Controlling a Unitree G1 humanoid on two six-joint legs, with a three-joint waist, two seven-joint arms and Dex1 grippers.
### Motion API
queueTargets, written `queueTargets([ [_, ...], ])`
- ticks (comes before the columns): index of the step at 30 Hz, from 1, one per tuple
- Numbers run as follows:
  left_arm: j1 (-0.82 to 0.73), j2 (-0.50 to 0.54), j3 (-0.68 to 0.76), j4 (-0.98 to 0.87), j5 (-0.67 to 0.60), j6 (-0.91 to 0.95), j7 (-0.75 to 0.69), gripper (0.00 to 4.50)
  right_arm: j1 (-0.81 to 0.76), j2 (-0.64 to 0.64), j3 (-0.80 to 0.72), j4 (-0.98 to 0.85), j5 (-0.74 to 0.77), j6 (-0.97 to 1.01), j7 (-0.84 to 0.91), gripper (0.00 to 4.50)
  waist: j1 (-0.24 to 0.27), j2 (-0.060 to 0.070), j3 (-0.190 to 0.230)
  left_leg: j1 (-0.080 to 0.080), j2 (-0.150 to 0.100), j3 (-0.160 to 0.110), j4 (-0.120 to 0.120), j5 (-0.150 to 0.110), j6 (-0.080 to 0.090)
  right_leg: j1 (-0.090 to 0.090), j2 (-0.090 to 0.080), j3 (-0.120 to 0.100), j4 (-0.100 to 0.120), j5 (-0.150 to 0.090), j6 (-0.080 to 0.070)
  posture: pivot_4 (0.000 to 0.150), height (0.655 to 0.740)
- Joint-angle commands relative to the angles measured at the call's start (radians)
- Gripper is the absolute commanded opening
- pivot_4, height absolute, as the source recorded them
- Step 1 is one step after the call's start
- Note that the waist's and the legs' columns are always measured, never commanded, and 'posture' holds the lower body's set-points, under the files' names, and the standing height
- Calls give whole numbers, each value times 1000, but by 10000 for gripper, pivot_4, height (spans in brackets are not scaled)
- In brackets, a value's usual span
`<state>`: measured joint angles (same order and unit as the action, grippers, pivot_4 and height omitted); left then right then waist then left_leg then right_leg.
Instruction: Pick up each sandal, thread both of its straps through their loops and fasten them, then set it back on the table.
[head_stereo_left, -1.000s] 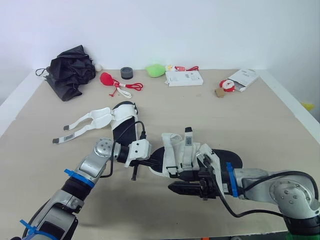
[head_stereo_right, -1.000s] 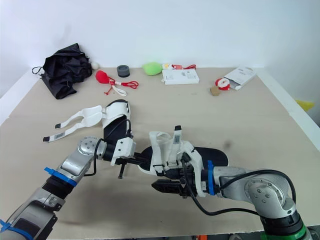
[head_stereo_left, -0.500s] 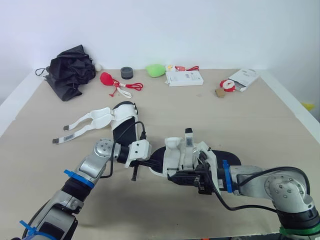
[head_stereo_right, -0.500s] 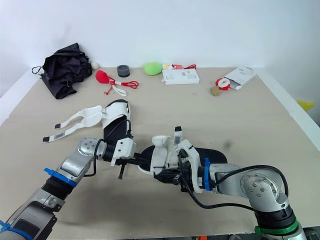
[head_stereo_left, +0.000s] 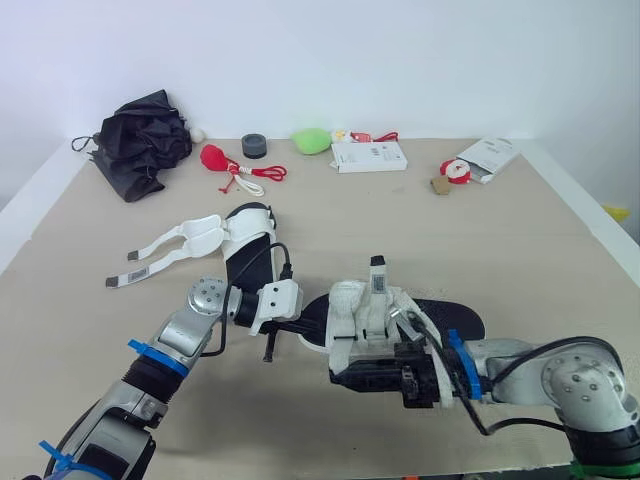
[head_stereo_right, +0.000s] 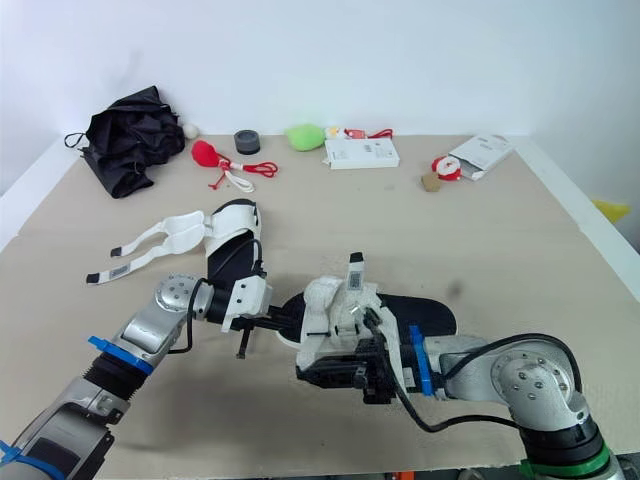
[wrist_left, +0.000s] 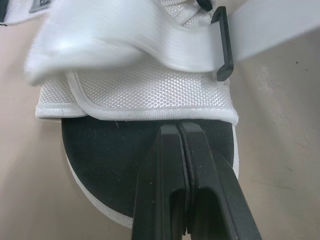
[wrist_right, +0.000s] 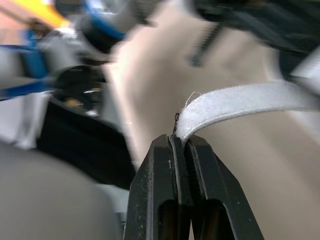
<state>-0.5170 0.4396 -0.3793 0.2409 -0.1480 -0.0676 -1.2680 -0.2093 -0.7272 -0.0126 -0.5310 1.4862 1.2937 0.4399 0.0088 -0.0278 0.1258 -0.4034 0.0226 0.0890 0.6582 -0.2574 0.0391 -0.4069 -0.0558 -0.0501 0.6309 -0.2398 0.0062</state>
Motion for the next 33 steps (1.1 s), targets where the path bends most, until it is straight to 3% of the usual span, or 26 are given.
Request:
queueTargets([
  [1, 35, 12, -63, 76, 81, 25, -7, 0, -39, -17, -31, -34, 150, -53, 20, 578, 0, 0, 0, 0, 0, 0, 0, 0, 0, 0, 0, 0, 0, 0, 0, 1500, 7400],
  [8, 27, 12, -59, 86, 82, 23, -6, 0, -133, -9, 8, 47, 324, -165, -110, 578, 0, -1, 1, -1, 0, 0, 1, 0, 0, 0, 0, 0, 0, 1, -1, 1500, 7400],
  [13, 30, 13, -59, 81, 80, 25, -7, 0, -196, 51, 49, 237, 192, -194, -307, 578, 0, -1, 0, -1, 0, 0, 2, 0, 0, 0, 0, 0, 0, 3, -4, 1500, 7400],
  [23, 45, 23, -60, 71, 76, 25, -10, 0, -195, 61, 3, 381, 69, -170, -343, 578, 0, 0, 0, -1, 0, 1, 3, 0, 0, 0, 0, 1, 0, 4, -4, 1500, 7400],
  [26, 49, 21, -63, 77, 78, 16, -12, 0, -218, 71, 5, 414, 65, -146, -333, 11154, 0, 0, 0, -1, 0, 1, 3, 0, 0, 0, 0, 1, 0, 4, -4, 1500, 7400],
  [31, 49, 15, -71, 85, 82, 4, -14, 0, -289, 81, 19, 460, 14, -104, -247, 36951, 0, 0, 0, -1, 0, 1, 3, 0, 0, 0, 0, 1, 0, 4, -4, 1500, 7400],
  [33, 48, 12, -73, 86, 82, 4, -12, 0, -321, 85, 23, 497, -39, -100, -217, 44453, 0, 0, 0, -1, 0, 1, 3, 0, 0, 0, 0, 1, 0, 5, -3, 1500, 7400],
])
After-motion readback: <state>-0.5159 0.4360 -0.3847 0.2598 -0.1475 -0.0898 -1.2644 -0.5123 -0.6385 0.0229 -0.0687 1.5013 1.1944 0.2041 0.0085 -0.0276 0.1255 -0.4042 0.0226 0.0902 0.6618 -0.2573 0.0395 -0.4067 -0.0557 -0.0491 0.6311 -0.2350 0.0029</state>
